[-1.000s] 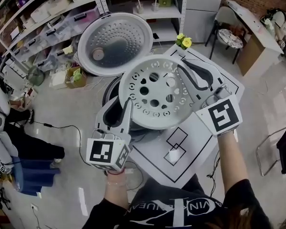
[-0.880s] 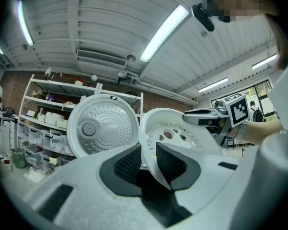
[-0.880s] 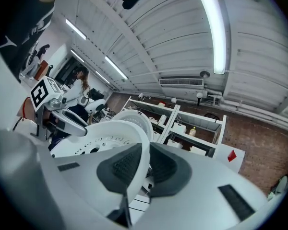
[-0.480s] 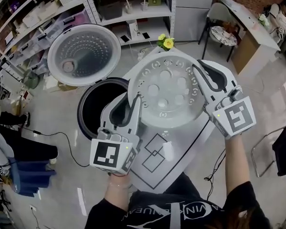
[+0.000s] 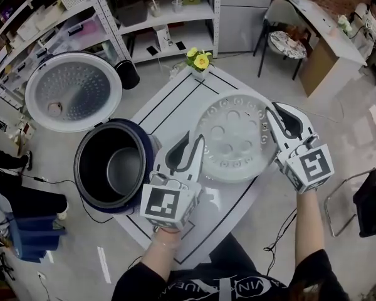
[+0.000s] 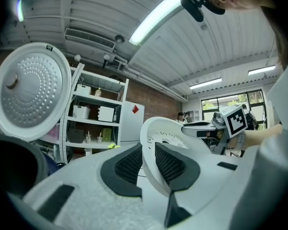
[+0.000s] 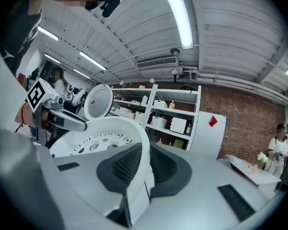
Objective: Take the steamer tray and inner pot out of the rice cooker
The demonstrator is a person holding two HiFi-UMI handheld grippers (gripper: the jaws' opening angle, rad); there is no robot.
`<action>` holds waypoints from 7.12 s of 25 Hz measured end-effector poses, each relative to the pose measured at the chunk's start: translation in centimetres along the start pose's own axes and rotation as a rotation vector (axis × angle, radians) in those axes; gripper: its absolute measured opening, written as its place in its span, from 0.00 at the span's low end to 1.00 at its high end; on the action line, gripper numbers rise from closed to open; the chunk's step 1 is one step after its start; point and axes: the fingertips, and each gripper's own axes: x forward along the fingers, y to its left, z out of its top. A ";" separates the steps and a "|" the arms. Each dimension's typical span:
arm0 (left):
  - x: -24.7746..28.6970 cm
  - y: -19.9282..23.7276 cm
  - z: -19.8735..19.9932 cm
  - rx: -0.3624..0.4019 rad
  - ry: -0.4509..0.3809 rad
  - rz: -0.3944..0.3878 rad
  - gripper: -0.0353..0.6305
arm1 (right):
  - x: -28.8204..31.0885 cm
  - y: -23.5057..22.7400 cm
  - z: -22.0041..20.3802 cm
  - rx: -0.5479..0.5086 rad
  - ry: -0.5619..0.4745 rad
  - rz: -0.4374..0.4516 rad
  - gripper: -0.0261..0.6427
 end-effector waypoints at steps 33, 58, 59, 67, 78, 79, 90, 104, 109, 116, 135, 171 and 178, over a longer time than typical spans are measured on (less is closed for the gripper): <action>14.4 14.1 -20.6 -0.355 0.331 0.439 0.18 | 23.7 -0.9 -23.5 0.162 0.383 0.362 0.11; 15.3 16.3 -18.6 -0.229 0.309 0.392 0.21 | 24.6 -0.5 -23.3 0.098 0.360 0.350 0.19; 15.2 16.2 -18.1 -0.221 0.300 0.388 0.21 | 24.3 -0.3 -22.8 0.097 0.348 0.354 0.19; 14.2 12.9 -13.6 -0.185 0.217 0.328 0.21 | 21.3 0.3 -16.9 0.098 0.232 0.369 0.19; 9.8 6.1 -4.8 -0.146 0.070 0.235 0.21 | 15.5 3.3 -5.6 0.075 0.062 0.469 0.19; 9.1 5.6 -3.9 -0.141 0.056 0.229 0.21 | 15.0 3.9 -4.6 0.069 0.044 0.483 0.19; -0.7 3.5 3.9 -0.116 -0.087 0.225 0.21 | 12.5 12.5 3.5 0.027 -0.063 0.638 0.19; -17.1 10.5 4.3 -0.076 -0.094 0.551 0.21 | 13.7 25.9 6.1 0.073 -0.027 0.810 0.20; -23.6 14.7 2.5 -0.083 -0.031 0.714 0.21 | 14.4 28.3 5.9 0.137 0.027 0.814 0.22; -27.7 18.4 -0.9 -0.124 0.059 0.793 0.24 | 15.6 29.8 5.3 0.184 0.089 0.783 0.25; -26.7 22.1 -4.2 -0.285 0.157 0.697 0.36 | 18.0 29.7 3.0 0.368 0.249 0.731 0.26; -28.7 20.8 3.5 -0.229 -0.071 0.852 0.24 | 15.5 27.6 11.0 0.493 -0.035 0.689 0.18; -29.5 17.8 9.5 -0.141 -0.197 0.906 0.24 | 13.4 25.7 15.2 0.529 -0.141 0.737 0.18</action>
